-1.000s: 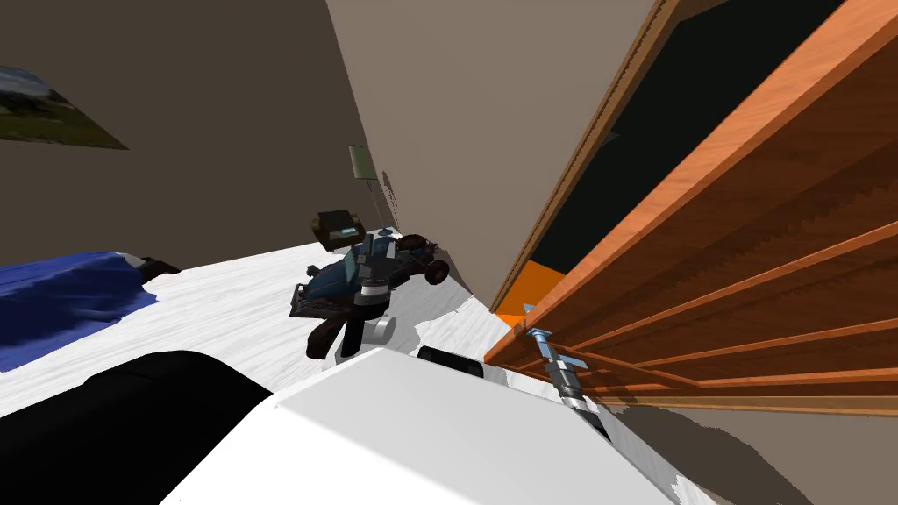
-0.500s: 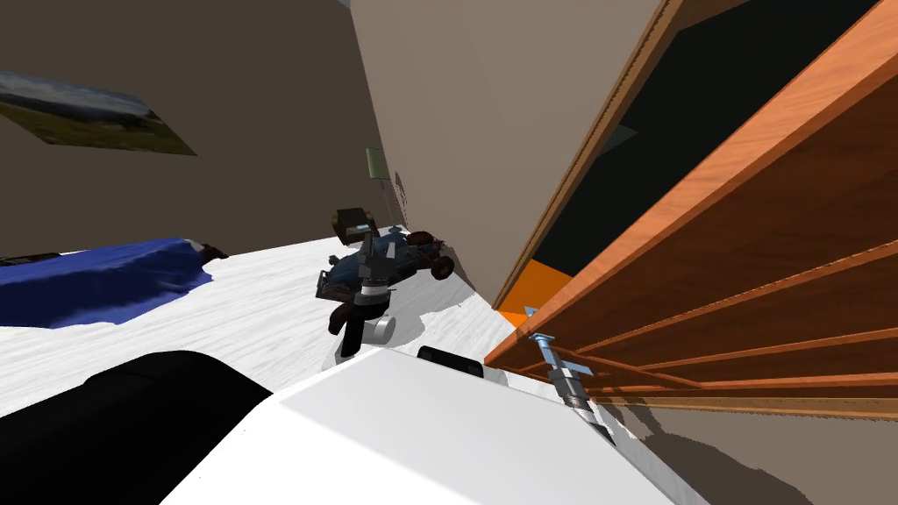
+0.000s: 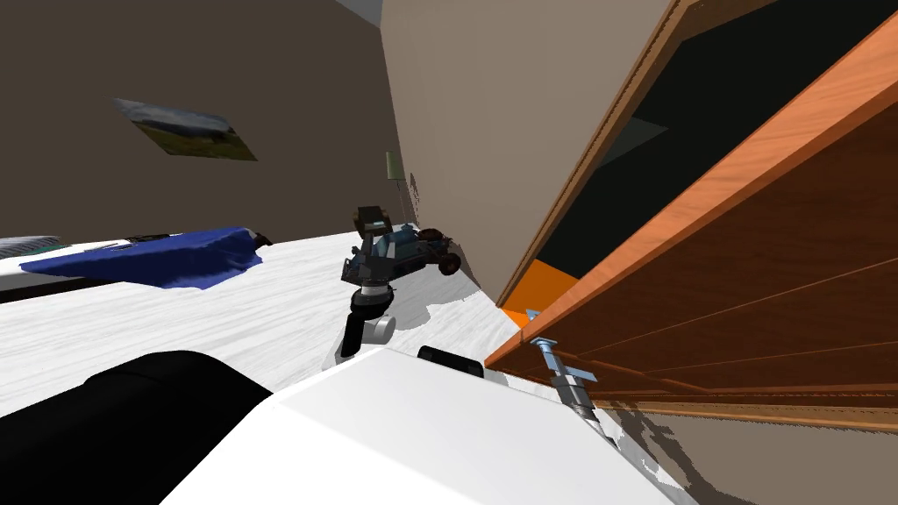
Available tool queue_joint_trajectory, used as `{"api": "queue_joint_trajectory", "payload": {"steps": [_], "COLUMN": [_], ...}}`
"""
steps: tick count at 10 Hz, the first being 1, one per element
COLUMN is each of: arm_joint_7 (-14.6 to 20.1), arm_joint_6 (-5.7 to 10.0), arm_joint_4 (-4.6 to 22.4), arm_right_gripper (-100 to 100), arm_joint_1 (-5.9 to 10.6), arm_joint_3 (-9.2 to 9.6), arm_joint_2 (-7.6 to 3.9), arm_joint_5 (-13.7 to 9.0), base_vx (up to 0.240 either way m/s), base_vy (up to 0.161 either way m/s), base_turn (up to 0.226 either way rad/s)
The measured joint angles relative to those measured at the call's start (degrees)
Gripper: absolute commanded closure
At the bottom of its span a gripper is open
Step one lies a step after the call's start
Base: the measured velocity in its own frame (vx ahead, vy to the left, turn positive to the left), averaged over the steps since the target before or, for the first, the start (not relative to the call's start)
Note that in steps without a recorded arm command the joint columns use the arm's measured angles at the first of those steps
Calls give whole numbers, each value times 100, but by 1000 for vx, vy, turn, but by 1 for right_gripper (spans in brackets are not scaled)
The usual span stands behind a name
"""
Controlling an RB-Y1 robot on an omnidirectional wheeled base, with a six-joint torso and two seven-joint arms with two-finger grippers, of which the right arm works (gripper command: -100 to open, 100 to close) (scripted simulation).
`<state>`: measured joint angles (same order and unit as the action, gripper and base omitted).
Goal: Pull the door open
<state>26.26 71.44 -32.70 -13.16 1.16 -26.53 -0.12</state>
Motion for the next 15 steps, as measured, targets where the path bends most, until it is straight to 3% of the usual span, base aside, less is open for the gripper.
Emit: {"api": "queue_joint_trajectory", "payload": {"steps": [2,6,12,14,15], "arm_joint_7": [13,39,-132,-213,-240], "arm_joint_6": [54,215,-91,-180,-260], "arm_joint_4": [-63,64,48,149,48], "arm_right_gripper": [100,100,100,100,100], "arm_joint_1": [-122,-147,182,386,363], "arm_joint_3": [-3,2,344,508,546], "arm_joint_2": [-20,-46,-77,-57,-57], "arm_joint_5": [1,8,-352,-490,-524], "base_vx": [-145,-130,-201,-162,-149], "base_vy": [-37,-30,-58,-66,-33], "base_turn": [79,97,110,91,99]}}
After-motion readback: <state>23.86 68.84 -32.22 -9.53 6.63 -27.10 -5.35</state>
